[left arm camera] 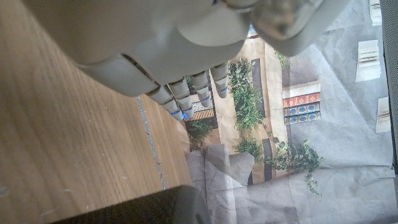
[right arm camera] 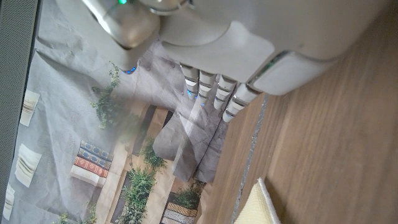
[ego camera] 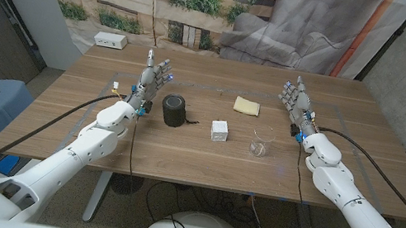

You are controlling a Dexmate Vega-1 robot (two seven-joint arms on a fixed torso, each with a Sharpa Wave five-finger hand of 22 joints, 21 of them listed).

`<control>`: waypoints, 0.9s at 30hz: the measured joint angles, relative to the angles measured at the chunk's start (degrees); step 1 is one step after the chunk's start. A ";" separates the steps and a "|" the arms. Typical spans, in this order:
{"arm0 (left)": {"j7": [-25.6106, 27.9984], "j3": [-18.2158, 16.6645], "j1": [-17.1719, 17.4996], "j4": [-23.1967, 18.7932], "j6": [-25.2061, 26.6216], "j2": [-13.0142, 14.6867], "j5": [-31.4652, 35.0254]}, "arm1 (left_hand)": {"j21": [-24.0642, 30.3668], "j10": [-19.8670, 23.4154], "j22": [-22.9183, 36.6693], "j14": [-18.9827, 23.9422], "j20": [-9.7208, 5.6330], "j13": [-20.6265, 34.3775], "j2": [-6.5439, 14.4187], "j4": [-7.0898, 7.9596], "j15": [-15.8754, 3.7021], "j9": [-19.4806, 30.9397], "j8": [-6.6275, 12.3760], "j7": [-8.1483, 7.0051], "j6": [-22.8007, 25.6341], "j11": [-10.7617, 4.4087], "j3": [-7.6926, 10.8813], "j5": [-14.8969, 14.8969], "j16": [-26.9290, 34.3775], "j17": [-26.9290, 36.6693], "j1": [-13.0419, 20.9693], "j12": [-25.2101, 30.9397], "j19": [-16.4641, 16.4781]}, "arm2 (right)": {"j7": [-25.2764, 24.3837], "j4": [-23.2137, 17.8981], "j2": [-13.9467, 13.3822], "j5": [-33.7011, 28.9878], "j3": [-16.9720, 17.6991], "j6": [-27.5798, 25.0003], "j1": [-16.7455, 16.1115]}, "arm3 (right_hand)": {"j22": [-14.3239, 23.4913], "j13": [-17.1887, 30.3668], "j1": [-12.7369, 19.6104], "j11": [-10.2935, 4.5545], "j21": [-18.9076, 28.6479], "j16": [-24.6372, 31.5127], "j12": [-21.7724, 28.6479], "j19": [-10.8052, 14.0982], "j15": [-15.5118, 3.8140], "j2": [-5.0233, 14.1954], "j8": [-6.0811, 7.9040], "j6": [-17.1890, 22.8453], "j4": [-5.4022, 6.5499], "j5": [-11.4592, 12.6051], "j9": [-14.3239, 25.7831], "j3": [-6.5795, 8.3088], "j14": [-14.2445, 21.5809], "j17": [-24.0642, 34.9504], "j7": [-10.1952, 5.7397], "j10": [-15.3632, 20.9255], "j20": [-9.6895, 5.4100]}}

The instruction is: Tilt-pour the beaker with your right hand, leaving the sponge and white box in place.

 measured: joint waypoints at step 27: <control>0.05 0.08 -0.13 0.12 0.06 -0.12 0.03 | -0.01 -0.01 -0.01 -0.01 0.00 -0.01 -0.01 -0.01 0.00 -0.01 0.00 0.02 0.00 0.00 0.02 0.00 0.00 -0.02 0.00 0.00 0.00 | 0.08 -4.67 -5.06 -1.98 1.73 2.93 -5.00 | -0.01 -0.97 0.25 0.00 0.00 -0.01 0.00 -0.14 -0.30 0.15 0.00 -0.77 -1.12 0.40 -0.01 -0.18 0.30 -1.50 -0.75 -0.01 -0.11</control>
